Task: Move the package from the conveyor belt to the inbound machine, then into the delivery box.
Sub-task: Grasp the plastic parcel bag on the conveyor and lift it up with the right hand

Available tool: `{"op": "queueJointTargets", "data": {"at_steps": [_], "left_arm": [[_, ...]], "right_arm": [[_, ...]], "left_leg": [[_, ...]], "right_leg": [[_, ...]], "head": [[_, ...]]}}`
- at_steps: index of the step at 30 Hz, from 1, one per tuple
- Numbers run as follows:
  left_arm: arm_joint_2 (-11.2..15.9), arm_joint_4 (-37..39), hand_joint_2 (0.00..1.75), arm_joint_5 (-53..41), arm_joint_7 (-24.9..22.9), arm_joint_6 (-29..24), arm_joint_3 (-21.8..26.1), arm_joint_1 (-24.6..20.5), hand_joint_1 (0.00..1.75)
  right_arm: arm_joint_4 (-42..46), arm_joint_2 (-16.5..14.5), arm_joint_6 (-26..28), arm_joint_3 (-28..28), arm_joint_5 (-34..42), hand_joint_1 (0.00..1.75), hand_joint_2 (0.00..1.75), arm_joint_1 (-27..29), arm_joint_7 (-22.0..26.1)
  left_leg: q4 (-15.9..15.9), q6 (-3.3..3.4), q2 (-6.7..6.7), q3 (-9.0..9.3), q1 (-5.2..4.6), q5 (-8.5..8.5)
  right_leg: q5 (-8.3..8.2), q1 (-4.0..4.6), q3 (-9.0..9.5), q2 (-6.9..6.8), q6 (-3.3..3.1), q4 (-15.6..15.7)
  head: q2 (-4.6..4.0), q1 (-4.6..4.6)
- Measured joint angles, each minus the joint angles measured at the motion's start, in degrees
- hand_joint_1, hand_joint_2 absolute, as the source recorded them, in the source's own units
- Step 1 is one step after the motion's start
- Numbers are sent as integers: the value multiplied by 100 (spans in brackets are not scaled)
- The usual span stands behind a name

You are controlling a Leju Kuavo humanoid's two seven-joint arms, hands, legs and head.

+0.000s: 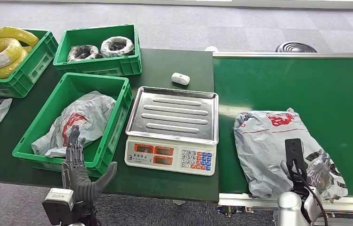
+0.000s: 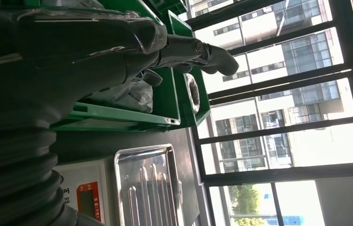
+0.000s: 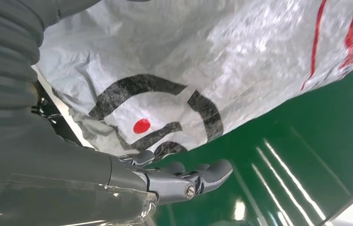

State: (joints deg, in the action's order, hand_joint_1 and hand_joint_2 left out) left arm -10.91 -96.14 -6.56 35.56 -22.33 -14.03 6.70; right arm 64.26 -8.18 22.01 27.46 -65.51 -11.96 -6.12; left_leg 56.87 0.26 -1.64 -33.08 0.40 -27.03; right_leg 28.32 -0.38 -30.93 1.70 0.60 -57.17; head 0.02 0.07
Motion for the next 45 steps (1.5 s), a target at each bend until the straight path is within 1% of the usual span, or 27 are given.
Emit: {"op": "queueJointTargets", "data": {"at_steps": [5, 9, 13, 16, 21, 24, 28, 33, 34, 37, 38, 41, 45], "left_arm": [[17, -2, 175, -47, -19, -19, 15, -26, 0], [37, -15, 175, -80, -62, -20, 35, -77, 0], [48, -16, 175, -98, -94, 27, 73, -121, 0], [48, -15, 175, -110, -103, 83, 89, -176, 0], [48, 8, 175, -139, -140, 130, 92, -268, 0], [50, 44, 175, -133, -146, 138, 91, -313, 0], [74, 123, 175, -62, -144, 115, 74, -394, 0], [105, 168, 175, 18, -141, 93, 70, -435, 0], [108, 174, 175, 30, -141, 94, 70, -441, 0], [112, 179, 175, 46, -142, 102, 70, -443, 0], [113, 179, 175, 47, -142, 104, 70, -442, 0], [117, 179, 175, 48, -142, 100, 70, -437, 0], [123, 180, 175, 49, -142, 85, 70, -434, 0]], "right_arm": [[297, -230, -234, -292, -64, 0, 175, 155, -26], [454, -369, -665, -643, -62, 0, 175, 301, 19], [478, -431, -1120, -1110, -32, 0, 175, 403, -8], [399, -441, -1217, -1380, -77, 0, 175, 422, -140], [-17, -437, -1155, -1561, -170, 0, 175, 378, -437], [-365, -424, -990, -1581, -202, 0, 175, 288, -537], [-1114, -322, -637, -1513, -305, 0, 175, 38, -712], [-1868, -178, -397, -1372, -434, 0, 175, -269, -937], [-1998, -155, -332, -1338, -440, 8, 175, -337, -967], [-2409, -88, -61, -1207, -447, 139, 175, -530, -1021], [-2531, -68, 25, -1161, -447, 175, 175, -584, -1025], [-2871, -10, 202, -1025, -455, 175, 175, -734, -997], [-3199, 78, 268, -892, -470, 175, 175, -904, -804]], "left_leg": [[-1, 0, 0, 0, 1, 0], [-1, 0, 1, -1, 1, 0], [-1, 0, 0, 0, 1, 0], [-1, 0, 0, 0, 1, 1], [-1, 0, 1, -1, 1, 1], [-1, 0, 1, -1, 1, 1], [-1, 0, -1, 1, 1, 1], [0, 0, -1, 7, 2, 1], [0, 0, -1, 11, 2, 1], [0, 1, -2, 25, 4, 0], [0, 2, -3, 28, 4, -1], [0, 3, -7, 43, 4, 0], [0, 7, -6, 69, 5, -1]], "right_leg": [[0, 1, 0, 0, -1, -1], [1, 1, 0, 0, -1, -1], [1, 1, -1, 0, -1, -1], [1, 1, 0, 0, -1, -1], [1, 0, 0, 0, -1, -1], [1, 0, -2, 0, -1, -1], [1, 0, 0, -1, -1, -1], [1, 0, 3, -1, -1, 0], [2, 0, 5, -1, -1, 1], [5, -1, 15, -2, 1, 3], [6, -1, 20, -2, 1, 5], [8, -1, 42, -6, 3, 13], [6, 0, 75, -6, 7, 25]], "head": [[0, -1], [0, 0], [0, 0], [0, 0], [-1, 0], [-1, 0], [0, 0], [0, 1], [0, 1], [0, 0], [0, 0], [0, 1], [-1, 3]]}}
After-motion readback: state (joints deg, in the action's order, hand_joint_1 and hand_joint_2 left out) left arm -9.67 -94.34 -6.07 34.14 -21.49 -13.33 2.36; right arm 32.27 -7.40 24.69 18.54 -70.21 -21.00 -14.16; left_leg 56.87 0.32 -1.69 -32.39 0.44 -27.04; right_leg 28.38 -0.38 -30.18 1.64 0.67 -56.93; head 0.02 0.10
